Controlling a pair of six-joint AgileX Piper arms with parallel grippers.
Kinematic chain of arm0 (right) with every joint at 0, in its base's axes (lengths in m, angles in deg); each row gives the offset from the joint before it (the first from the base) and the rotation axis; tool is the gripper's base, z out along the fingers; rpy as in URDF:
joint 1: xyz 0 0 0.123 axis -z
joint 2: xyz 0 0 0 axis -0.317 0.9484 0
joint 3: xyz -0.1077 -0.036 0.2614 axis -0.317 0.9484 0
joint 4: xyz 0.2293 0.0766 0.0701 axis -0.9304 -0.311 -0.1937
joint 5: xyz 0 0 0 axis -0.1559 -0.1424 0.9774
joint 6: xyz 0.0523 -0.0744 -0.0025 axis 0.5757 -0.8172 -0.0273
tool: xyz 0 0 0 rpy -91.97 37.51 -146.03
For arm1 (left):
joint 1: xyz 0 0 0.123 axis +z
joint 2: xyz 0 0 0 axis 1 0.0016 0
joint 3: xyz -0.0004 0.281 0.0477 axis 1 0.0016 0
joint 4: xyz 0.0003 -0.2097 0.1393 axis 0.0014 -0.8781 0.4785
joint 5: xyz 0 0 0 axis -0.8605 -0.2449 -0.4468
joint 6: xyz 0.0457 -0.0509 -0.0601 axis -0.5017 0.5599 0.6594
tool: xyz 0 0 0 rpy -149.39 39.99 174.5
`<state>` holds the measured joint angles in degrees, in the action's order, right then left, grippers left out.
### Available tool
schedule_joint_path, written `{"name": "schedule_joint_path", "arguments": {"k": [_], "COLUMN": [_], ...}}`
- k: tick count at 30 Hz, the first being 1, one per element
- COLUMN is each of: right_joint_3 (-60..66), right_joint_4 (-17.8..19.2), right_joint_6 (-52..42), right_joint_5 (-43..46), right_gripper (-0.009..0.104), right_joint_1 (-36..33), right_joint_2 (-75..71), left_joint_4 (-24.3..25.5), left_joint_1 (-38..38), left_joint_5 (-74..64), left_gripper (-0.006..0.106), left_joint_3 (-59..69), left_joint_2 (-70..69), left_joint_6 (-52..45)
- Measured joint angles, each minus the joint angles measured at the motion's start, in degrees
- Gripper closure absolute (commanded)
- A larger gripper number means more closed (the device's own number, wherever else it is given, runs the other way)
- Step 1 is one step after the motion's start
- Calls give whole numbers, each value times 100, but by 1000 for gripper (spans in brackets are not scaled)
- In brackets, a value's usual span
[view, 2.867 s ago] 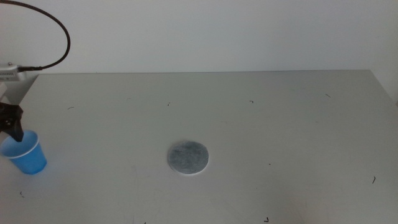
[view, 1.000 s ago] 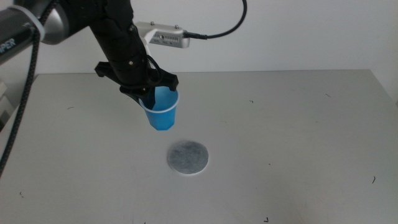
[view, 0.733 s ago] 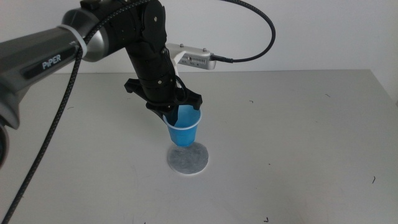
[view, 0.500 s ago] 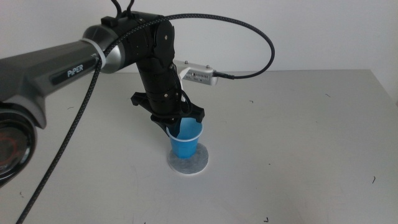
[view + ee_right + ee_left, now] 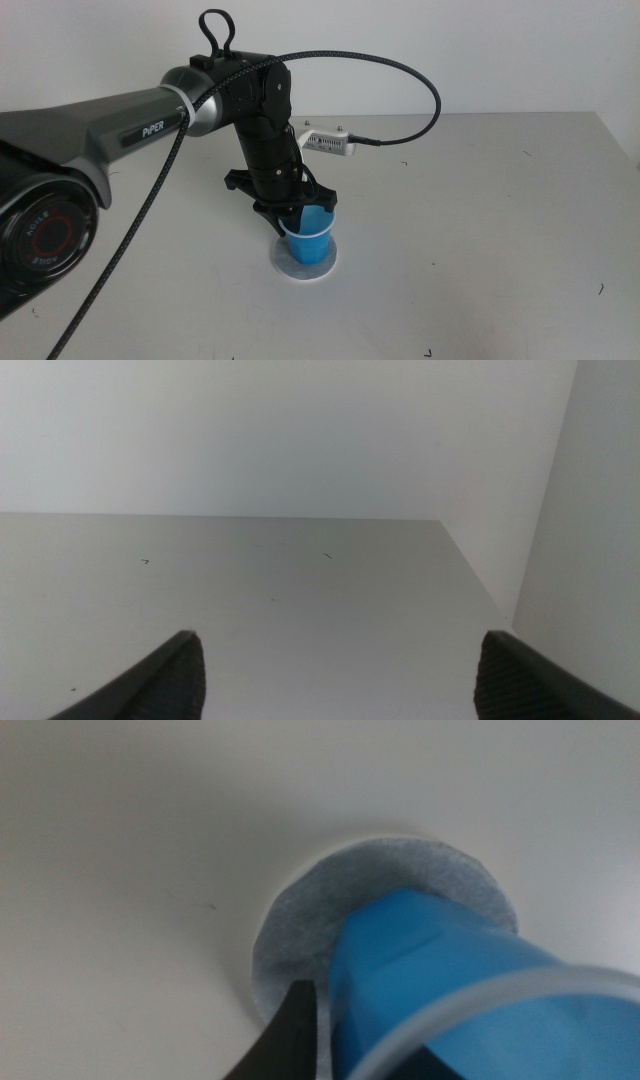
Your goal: Place an empty cup on a cup mat.
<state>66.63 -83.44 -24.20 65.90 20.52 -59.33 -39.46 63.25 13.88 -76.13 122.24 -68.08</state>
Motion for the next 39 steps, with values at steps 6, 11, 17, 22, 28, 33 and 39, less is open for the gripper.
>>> {"name": "schedule_joint_path", "arguments": {"k": [6, 11, 17, 22, 28, 33, 39], "right_joint_3": [0, 0, 0, 0, 0, 0, 0], "right_joint_4": [0, 0, 0, 0, 0, 0, 0], "right_joint_6": [0, 0, 0, 0, 0, 0, 0], "right_joint_5": [0, 0, 0, 0, 0, 0, 0], "right_gripper": [1, 1, 1, 1, 1, 1, 1], "right_joint_1": [0, 0, 0, 0, 0, 0, 0], "right_joint_2": [0, 0, 0, 0, 0, 0, 0], "left_joint_4": [0, 0, 25, 41, 420, 786, 1317], "left_joint_1": [0, 0, 28, 67, 143, 251, 257], "left_joint_5": [-46, -88, -164, -296, -243, -385, -550], "left_gripper": [41, 11, -5, -5, -5, -5, -5], "left_joint_3": [7, 11, 18, 18, 18, 18, 131], "left_joint_2": [112, -48, -595, -1215, -2227, -2942, -3883], "left_joint_6": [0, -93, -281, -340, -227, -299, -316]}}
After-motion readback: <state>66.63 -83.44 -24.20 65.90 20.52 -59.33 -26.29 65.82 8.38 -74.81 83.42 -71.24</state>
